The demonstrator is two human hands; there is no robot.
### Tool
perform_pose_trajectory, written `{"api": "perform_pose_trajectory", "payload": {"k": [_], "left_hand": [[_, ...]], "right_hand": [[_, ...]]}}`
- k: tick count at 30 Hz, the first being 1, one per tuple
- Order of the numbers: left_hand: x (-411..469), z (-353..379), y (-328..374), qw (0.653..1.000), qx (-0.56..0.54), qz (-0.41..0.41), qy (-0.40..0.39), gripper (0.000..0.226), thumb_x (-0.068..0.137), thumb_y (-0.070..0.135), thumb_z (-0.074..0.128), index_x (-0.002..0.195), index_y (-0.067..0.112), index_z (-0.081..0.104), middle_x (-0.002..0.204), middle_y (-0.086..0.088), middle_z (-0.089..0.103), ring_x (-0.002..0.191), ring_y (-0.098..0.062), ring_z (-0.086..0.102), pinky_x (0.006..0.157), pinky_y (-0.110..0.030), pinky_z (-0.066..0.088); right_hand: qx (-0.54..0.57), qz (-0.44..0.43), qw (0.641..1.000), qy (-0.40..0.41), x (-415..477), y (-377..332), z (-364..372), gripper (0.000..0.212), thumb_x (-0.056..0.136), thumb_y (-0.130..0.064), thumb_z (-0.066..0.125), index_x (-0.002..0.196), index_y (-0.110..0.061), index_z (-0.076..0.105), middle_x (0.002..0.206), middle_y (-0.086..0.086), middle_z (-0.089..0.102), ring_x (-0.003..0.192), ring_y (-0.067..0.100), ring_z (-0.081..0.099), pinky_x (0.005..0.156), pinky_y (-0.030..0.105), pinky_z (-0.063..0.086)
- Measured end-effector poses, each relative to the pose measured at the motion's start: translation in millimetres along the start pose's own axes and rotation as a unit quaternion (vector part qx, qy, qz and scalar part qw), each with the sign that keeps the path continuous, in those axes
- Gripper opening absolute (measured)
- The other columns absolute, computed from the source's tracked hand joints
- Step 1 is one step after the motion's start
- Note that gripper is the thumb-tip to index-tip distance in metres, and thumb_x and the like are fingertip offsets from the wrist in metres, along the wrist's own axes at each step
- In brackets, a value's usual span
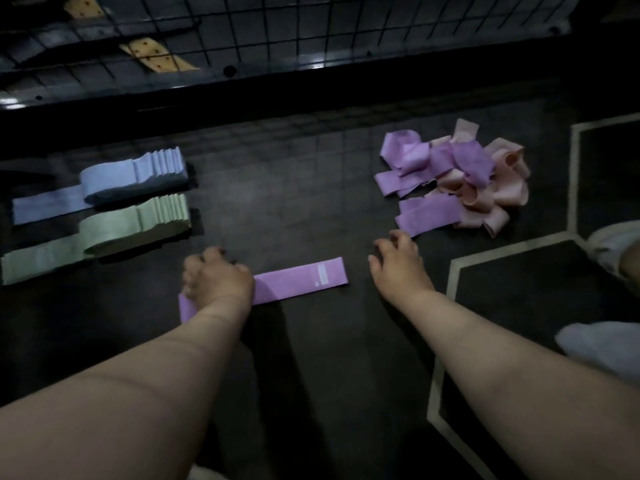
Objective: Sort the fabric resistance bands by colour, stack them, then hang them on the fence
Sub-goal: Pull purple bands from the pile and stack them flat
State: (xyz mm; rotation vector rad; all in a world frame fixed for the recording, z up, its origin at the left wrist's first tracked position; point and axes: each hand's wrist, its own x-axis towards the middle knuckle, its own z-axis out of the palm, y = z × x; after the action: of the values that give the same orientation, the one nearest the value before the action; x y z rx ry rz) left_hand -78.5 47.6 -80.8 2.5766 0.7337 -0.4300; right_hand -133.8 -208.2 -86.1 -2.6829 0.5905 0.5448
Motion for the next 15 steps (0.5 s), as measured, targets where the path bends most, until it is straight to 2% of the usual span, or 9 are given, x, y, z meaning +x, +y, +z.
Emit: {"api": "perform_pose_trajectory", "payload": {"k": [3, 7, 10, 13, 15], "left_hand": [[-22, 30, 57, 0.993, -0.046, 0.087, -0.068, 0.035, 0.089, 0.025, 0.062, 0.124, 0.017, 0.061, 0.132, -0.015, 0.049, 0.123, -0.036, 0.048, 0.106, -0.037, 0.035], [-60, 69, 125, 0.950, -0.152, 0.129, -0.239, 0.027, 0.092, 0.022, 0.060, 0.117, 0.015, 0.067, 0.118, -0.007, 0.067, 0.111, -0.025, 0.063, 0.097, -0.028, 0.047], [-83, 86, 158, 0.892, -0.247, 0.066, -0.373, 0.018, 0.096, 0.016, 0.052, 0.105, 0.017, 0.069, 0.106, -0.007, 0.071, 0.095, -0.025, 0.066, 0.081, -0.031, 0.052], [-92, 93, 170, 0.823, -0.346, -0.051, -0.447, 0.025, 0.093, 0.008, 0.047, 0.077, 0.016, 0.064, 0.070, -0.002, 0.063, 0.068, -0.020, 0.056, 0.059, -0.026, 0.042], [-92, 93, 172, 0.791, -0.397, -0.109, -0.452, 0.023, 0.092, 0.008, 0.048, 0.079, 0.014, 0.065, 0.066, -0.003, 0.061, 0.059, -0.017, 0.054, 0.056, -0.027, 0.040]], "right_hand": [[-0.039, 0.068, 0.997, -0.027, 9, 27, -12, 0.044, 0.100, -0.037, 0.047, 0.142, -0.024, 0.046, 0.160, 0.013, 0.007, 0.147, 0.033, 0.011, 0.118, 0.044, 0.019], [-0.055, 0.041, 0.994, -0.087, 20, 54, -19, 0.050, 0.101, -0.038, 0.045, 0.149, -0.029, 0.037, 0.164, 0.007, 0.000, 0.151, 0.029, 0.002, 0.121, 0.041, 0.015], [-0.051, 0.007, 0.997, -0.062, 27, 61, -17, 0.054, 0.101, -0.031, 0.045, 0.153, -0.022, 0.032, 0.164, -0.002, 0.013, 0.150, 0.024, 0.015, 0.120, 0.038, 0.020], [0.072, -0.005, 0.997, 0.031, 27, 59, -18, 0.044, 0.094, -0.016, 0.055, 0.138, -0.014, 0.053, 0.145, 0.007, 0.048, 0.132, 0.028, 0.046, 0.110, 0.036, 0.036], [0.152, -0.017, 0.982, 0.106, 21, 51, -23, 0.029, 0.089, -0.010, 0.061, 0.117, -0.010, 0.067, 0.122, 0.011, 0.063, 0.112, 0.027, 0.059, 0.097, 0.031, 0.045]]}}
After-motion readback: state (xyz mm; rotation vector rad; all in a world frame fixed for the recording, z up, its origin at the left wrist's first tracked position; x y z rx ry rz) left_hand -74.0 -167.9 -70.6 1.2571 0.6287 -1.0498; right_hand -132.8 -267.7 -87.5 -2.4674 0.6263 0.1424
